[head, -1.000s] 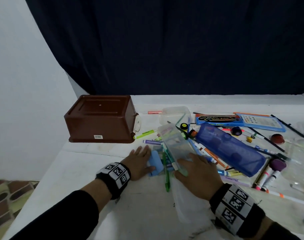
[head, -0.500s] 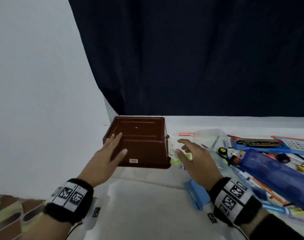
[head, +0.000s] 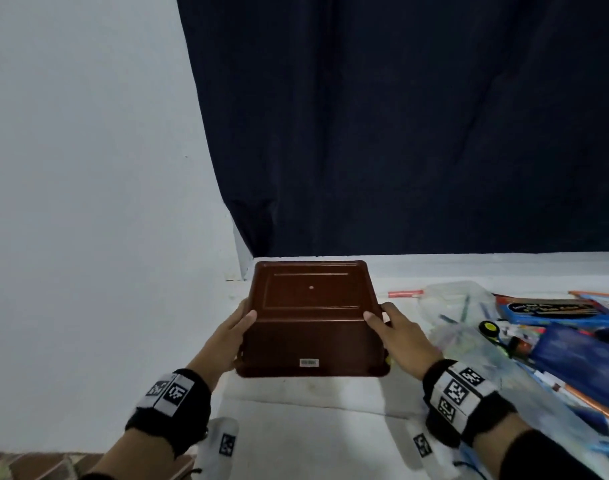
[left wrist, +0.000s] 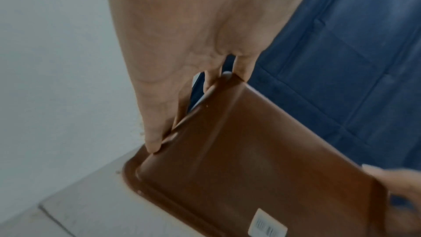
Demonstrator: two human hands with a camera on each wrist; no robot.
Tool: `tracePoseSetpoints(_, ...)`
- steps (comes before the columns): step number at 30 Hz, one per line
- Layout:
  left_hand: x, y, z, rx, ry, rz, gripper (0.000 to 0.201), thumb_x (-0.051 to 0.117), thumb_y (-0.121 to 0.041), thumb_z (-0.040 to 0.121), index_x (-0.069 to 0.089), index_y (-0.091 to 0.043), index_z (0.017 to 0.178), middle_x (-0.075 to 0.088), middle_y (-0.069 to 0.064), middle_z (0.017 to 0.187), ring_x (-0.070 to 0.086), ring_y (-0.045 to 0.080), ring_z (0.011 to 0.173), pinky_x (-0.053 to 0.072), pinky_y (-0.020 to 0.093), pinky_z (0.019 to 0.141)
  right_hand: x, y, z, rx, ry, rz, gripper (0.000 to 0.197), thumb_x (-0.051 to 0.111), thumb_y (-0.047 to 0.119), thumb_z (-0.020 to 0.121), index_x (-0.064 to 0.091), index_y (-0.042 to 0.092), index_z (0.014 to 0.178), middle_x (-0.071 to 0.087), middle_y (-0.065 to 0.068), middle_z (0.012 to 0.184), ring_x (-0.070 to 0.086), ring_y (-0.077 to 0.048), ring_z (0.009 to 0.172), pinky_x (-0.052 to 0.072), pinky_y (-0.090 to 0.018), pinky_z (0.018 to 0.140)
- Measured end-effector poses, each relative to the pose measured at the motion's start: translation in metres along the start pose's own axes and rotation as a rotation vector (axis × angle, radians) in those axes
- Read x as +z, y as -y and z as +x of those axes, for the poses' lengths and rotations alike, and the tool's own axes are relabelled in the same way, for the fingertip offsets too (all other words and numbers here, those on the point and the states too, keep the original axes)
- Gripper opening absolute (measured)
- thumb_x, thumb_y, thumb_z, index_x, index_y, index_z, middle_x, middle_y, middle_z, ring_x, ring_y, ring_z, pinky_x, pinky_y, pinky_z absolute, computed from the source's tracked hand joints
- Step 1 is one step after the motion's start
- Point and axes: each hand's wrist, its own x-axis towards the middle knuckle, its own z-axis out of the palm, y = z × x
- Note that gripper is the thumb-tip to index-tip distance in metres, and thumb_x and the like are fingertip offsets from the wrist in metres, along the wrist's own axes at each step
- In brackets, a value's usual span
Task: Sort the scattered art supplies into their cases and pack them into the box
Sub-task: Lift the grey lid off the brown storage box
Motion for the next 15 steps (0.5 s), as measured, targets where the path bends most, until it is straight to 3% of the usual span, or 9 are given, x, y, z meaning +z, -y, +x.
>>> tracePoseSetpoints(3,-0.009,0.008,-0.010,-0.031,0.037,-0.031,0.030,0.044,-0.040,0.103,0.045,-0.068,0.114,0.067,-0.031,0.107,0.060,0.005,0.110,0.048,0.022,0.075,-0.011,0.003,-0.019,0.000,0.045,0.103,0.030,0.053,0.043,0.098,0.049,0.022,0.119,0.068,0.001,0.096,0.064,-0.016,0.083,0.046,-0.023,0.067)
tracePoseSetpoints(6,-0.018,0.020,-0.027,0.025,0.104,-0.024,0.049,0.051,-0.030,0.102,0.040,-0.071,0.126,0.068,-0.021,0.120,0.060,0.007,0.116,0.047,0.025,0.094,-0.021,-0.005,-0.044,-0.013,0.085,0.201,0.028,0.065,0.029,0.093,0.046,0.022,0.113,0.068,0.002,0.104,0.066,-0.014,0.097,0.054,-0.032,0.084)
tracePoseSetpoints(9,-0.024,0.027,-0.052,0.109,0.146,0.055,0.082,0.060,-0.007,0.097,0.024,-0.069,0.137,0.066,-0.017,0.128,0.057,0.002,0.123,0.049,0.020,0.095,-0.027,-0.010,-0.075,-0.095,0.115,0.265,0.064,0.077,0.010,0.082,0.040,0.027,0.131,0.053,0.021,0.128,0.050,-0.007,0.128,0.047,-0.031,0.102)
tracePoseSetpoints(12,-0.022,0.038,-0.074,0.164,0.120,0.101,0.110,0.073,0.005,0.084,0.017,-0.074,0.138,0.056,-0.014,0.140,0.049,0.010,0.135,0.049,0.026,0.101,-0.032,0.000,-0.105,-0.183,0.076,0.404,0.088,0.080,0.026,0.079,0.025,0.041,0.147,0.044,0.033,0.138,0.042,0.004,0.132,0.042,-0.030,0.107)
tracePoseSetpoints(15,-0.008,0.037,-0.100,0.248,0.068,0.006,0.095,0.079,-0.025,0.083,0.019,-0.064,0.145,0.054,-0.018,0.142,0.053,0.007,0.131,0.048,0.037,0.105,-0.037,0.016,-0.130,-0.178,-0.004,0.594,0.069,0.064,0.050,0.086,0.026,0.058,0.143,0.047,0.026,0.141,0.048,0.001,0.129,0.043,-0.033,0.106)
